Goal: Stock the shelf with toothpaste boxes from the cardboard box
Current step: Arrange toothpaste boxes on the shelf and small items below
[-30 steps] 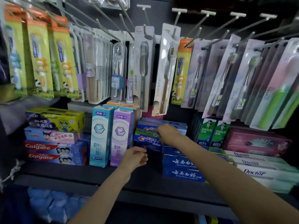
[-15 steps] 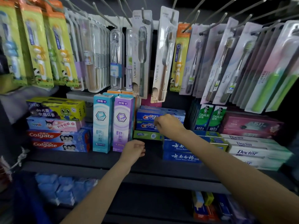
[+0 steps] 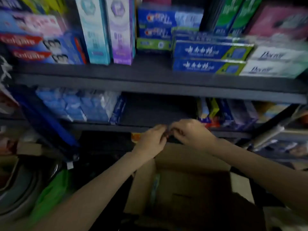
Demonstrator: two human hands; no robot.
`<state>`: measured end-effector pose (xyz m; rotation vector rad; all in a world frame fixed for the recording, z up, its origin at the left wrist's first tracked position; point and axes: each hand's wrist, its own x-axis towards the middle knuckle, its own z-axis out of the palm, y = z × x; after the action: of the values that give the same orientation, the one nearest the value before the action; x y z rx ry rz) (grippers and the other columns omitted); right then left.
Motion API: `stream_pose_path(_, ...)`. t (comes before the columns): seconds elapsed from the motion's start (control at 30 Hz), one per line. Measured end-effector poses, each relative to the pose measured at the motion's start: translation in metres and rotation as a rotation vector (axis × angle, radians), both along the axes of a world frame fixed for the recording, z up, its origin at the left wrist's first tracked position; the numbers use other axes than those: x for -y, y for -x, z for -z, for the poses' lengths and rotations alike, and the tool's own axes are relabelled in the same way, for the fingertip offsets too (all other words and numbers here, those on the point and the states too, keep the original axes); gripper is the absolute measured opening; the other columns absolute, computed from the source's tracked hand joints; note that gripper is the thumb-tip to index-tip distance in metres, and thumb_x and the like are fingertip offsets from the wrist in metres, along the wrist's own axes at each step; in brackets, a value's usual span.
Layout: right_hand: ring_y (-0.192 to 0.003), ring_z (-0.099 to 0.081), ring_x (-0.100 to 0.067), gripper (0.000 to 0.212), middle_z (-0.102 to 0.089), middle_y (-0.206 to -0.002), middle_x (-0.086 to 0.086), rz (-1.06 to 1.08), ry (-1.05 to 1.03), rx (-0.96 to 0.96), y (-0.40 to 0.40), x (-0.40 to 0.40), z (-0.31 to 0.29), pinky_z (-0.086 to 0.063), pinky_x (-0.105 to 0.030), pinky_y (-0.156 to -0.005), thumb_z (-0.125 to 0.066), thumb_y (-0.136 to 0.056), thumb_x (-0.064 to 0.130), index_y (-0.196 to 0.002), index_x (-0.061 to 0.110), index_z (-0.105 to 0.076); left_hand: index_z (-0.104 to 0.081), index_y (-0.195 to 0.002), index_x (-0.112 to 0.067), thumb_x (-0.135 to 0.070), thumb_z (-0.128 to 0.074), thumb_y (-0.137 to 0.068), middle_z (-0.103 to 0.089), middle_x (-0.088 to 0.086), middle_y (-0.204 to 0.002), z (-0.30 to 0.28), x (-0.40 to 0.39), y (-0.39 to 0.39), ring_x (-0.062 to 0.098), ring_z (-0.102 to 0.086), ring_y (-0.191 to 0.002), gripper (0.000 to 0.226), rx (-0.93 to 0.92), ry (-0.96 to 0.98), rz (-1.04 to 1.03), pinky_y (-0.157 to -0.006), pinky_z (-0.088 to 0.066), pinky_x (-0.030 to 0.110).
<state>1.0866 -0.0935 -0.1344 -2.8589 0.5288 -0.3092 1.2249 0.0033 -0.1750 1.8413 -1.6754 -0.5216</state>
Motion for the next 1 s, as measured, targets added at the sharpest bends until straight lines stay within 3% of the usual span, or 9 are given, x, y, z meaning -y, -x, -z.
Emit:
stream_pose_path(0.1, -0.093, -0.064, -0.022, 0.025, -0.067, -0.101, -0.004, 0.096, -0.195, -0.309, 0.025, -0.022, 0.102, -0.050, -0.032, -0.075, -0.045, -0.094, 0.018, -0.111, 0.017, -0.063, -0.048, -0.125, -0.011, -0.012, -0.041, -0.095, -0.048, 0.006, -0.129, 0.084, -0.027, 0.022, 0.023, -0.047, -0.120, 0.031, 0.034, -0.376, 0.095, -0.090, -0.040, 0.027)
stream_pose_path(0.2, -0.113, -0.056, -0.025, 0.033, -0.059, -0.123, -0.006, 0.160, -0.345, -0.612, 0.042, -0.036, 0.225, -0.046, -0.038, -0.095, -0.040, -0.096, 0.018, -0.126, 0.019, -0.053, -0.037, -0.138, -0.012, -0.016, -0.040, -0.096, -0.030, 0.007, -0.149, 0.166, -0.043, 0.034, 0.022, -0.028, -0.137, 0.042, 0.096, -0.624, 0.158, -0.109, -0.028, 0.031)
stream_pose_path(0.3, -0.118, -0.052, -0.026, 0.032, -0.055, -0.127, -0.008, 0.124, -0.421, -0.794, 0.048, -0.055, 0.318, -0.041, -0.037, -0.097, -0.039, -0.096, 0.017, -0.124, 0.017, -0.053, -0.037, -0.137, -0.018, -0.025, -0.040, -0.095, -0.028, 0.009, -0.151, 0.234, -0.052, 0.035, 0.024, -0.030, -0.136, 0.042, 0.173, -0.718, 0.117, -0.106, -0.031, 0.033)
stream_pose_path(0.4, -0.111, -0.056, -0.028, 0.025, -0.060, -0.119, -0.010, 0.109, -0.421, -0.694, 0.044, -0.071, 0.351, -0.046, -0.036, -0.089, -0.042, -0.093, 0.018, -0.114, 0.015, -0.056, -0.032, -0.142, -0.014, -0.014, -0.037, -0.097, -0.021, 0.008, -0.153, 0.255, -0.053, 0.034, 0.026, -0.023, -0.139, 0.045, 0.280, -0.797, 0.169, -0.107, -0.033, 0.037)
stream_pose_path(0.5, -0.100, -0.061, -0.031, 0.027, -0.064, -0.109, -0.012, 0.199, -0.358, -0.335, 0.024, -0.070, 0.318, -0.051, -0.035, -0.080, -0.045, -0.091, 0.018, -0.110, 0.010, -0.061, -0.044, -0.131, -0.008, -0.009, -0.041, -0.093, -0.037, 0.009, -0.141, 0.236, -0.043, 0.025, 0.028, -0.039, -0.129, 0.038, 0.312, -0.556, 0.150, -0.099, -0.040, 0.038)
stream_pose_path(0.6, -0.077, -0.064, -0.032, 0.028, -0.065, -0.083, -0.012, 0.175, -0.173, 0.025, 0.005, -0.047, 0.245, -0.056, -0.035, -0.062, -0.041, -0.081, 0.016, -0.085, 0.002, -0.065, -0.059, -0.094, 0.000, -0.008, -0.040, -0.079, -0.060, 0.015, -0.098, 0.182, -0.023, 0.010, 0.033, -0.061, -0.093, 0.026, 0.302, -0.107, 0.083, -0.079, -0.046, 0.033)
stream_pose_path(0.67, -0.069, -0.061, -0.030, 0.025, -0.062, -0.074, -0.011, 0.152, -0.070, 0.166, -0.007, -0.027, 0.176, -0.053, -0.037, -0.057, -0.041, -0.080, 0.014, -0.075, 0.002, -0.063, -0.058, -0.084, -0.002, -0.009, -0.038, -0.073, -0.060, 0.014, -0.086, 0.126, -0.005, -0.002, 0.026, -0.057, -0.082, 0.023, 0.295, 0.136, 0.060, -0.074, -0.040, 0.029)
stream_pose_path(0.9, -0.069, -0.051, -0.019, 0.019, -0.062, -0.070, -0.012, 0.099, 0.217, 0.812, -0.040, 0.018, -0.074, -0.043, -0.027, -0.067, -0.046, -0.079, 0.000, -0.073, -0.002, -0.064, -0.055, -0.087, -0.003, 0.002, -0.042, -0.072, -0.055, 0.012, -0.093, -0.096, 0.044, -0.035, 0.028, -0.050, -0.085, 0.021, 0.260, 0.847, -0.055, -0.078, -0.043, 0.037)
stream_pose_path(1.0, -0.073, -0.053, -0.017, 0.021, -0.062, -0.074, -0.013, 0.168, 0.197, 0.817, -0.070, 0.044, -0.132, -0.041, -0.027, -0.066, -0.043, -0.079, 0.004, -0.078, -0.002, -0.064, -0.060, -0.095, 0.001, -0.006, -0.037, -0.073, -0.058, 0.017, -0.098, -0.140, 0.068, -0.047, 0.026, -0.048, -0.091, 0.032, 0.277, 0.769, -0.194, -0.081, -0.041, 0.034)
